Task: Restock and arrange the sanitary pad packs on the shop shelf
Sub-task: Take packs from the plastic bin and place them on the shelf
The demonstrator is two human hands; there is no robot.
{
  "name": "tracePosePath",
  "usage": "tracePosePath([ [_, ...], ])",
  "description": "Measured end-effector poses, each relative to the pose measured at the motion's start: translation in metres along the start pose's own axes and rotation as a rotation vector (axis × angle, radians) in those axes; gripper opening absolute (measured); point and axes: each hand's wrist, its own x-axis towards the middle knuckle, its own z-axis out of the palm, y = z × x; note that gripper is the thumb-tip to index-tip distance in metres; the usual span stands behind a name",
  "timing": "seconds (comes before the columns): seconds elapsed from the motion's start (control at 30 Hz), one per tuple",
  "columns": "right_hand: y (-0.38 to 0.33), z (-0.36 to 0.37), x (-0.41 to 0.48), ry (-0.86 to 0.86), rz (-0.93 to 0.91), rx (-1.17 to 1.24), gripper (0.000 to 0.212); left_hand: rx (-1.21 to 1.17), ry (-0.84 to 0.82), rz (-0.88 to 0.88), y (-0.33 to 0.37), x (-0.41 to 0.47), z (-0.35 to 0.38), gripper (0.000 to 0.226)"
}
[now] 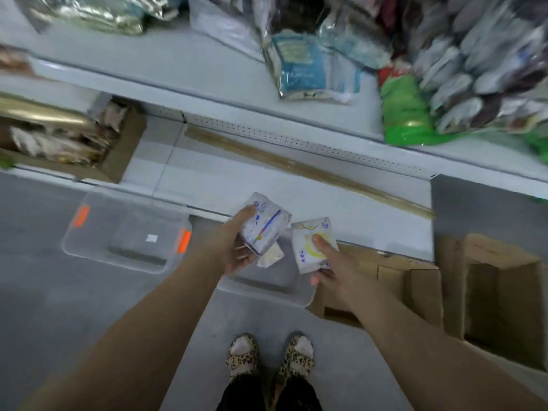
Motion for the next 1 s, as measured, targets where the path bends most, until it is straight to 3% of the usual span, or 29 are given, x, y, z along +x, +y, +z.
tracePosePath([
  [0.27,-0.096,-0.033,-0.160,0.055,-0.224,0.167,0.047,0.215,-0.190,0.225,0.068,-0.156,0.078,0.043],
  [0.37,-0.134,-0.061,-0.205,0.048,-0.355,0.226,0.043,0.237,-0.251,0.347,0.086,-0.199,0.118,0.032],
  [0.57,-0.188,-0.146,-0.289,0.051,-0.570,0.256,0.041,0.161,-0.401,0.541,0.084,-0.282,0.212,0.027],
  [0.67,-0.205,-0.195,-0.327,0.067,-0.660,0.249,0.039,0.204,-0.484,0.644,0.069,-0.317,0.263,0.036],
  [0.8,-0.225,-0.256,-0.373,0.041,-0.773,0.213,0.038,0.255,-0.523,0.746,0.042,-0.366,0.333,0.026],
  [1.0,-0.247,-0.329,-0.424,0.027,-0.889,0.229,0.038,0.216,-0.423,0.987,0.016,-0.399,0.406,0.020],
])
